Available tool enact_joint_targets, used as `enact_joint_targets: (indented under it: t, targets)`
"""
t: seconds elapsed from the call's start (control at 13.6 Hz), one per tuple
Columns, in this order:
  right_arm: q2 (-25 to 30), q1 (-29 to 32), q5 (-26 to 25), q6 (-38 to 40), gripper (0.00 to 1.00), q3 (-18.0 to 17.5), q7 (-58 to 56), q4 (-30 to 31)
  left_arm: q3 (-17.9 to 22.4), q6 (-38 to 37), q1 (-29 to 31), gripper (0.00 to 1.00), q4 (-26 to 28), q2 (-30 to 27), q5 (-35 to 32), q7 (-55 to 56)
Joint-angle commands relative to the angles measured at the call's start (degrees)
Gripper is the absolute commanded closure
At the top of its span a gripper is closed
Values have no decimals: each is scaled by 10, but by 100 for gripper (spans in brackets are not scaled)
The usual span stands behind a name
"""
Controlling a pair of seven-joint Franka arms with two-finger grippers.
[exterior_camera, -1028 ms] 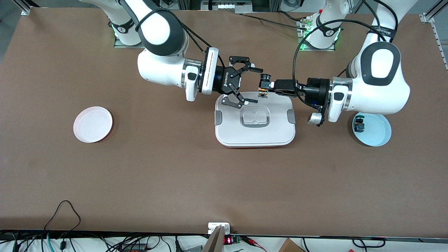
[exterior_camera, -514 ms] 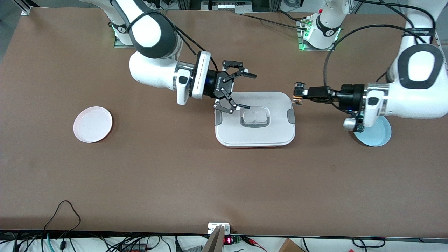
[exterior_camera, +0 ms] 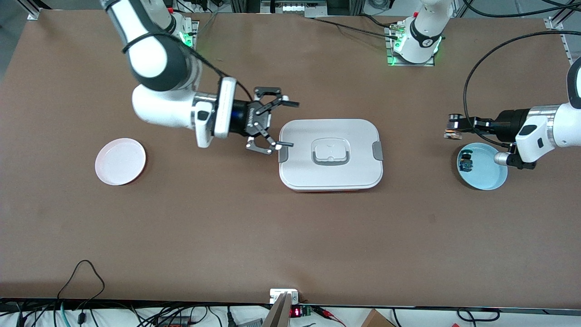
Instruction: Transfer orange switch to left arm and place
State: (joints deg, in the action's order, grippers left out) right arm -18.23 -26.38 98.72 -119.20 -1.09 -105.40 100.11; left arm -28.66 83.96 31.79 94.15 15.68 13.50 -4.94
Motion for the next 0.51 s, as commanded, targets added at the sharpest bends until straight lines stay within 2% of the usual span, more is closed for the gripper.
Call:
enact_joint_targets:
  t: [0.0, 0.22, 0.44]
  targets:
    - [17, 19, -67, 101, 0, 50, 4, 22, -4, 8, 9, 100, -6, 39, -147, -15]
    - [17, 23, -121, 190, 0, 110, 54, 17, -4, 79, 21, 100, 25, 62, -301, -20]
    - [17, 29, -157, 229, 0, 125, 166, 12, -3, 175, 35, 100, 79, 98, -403, -8]
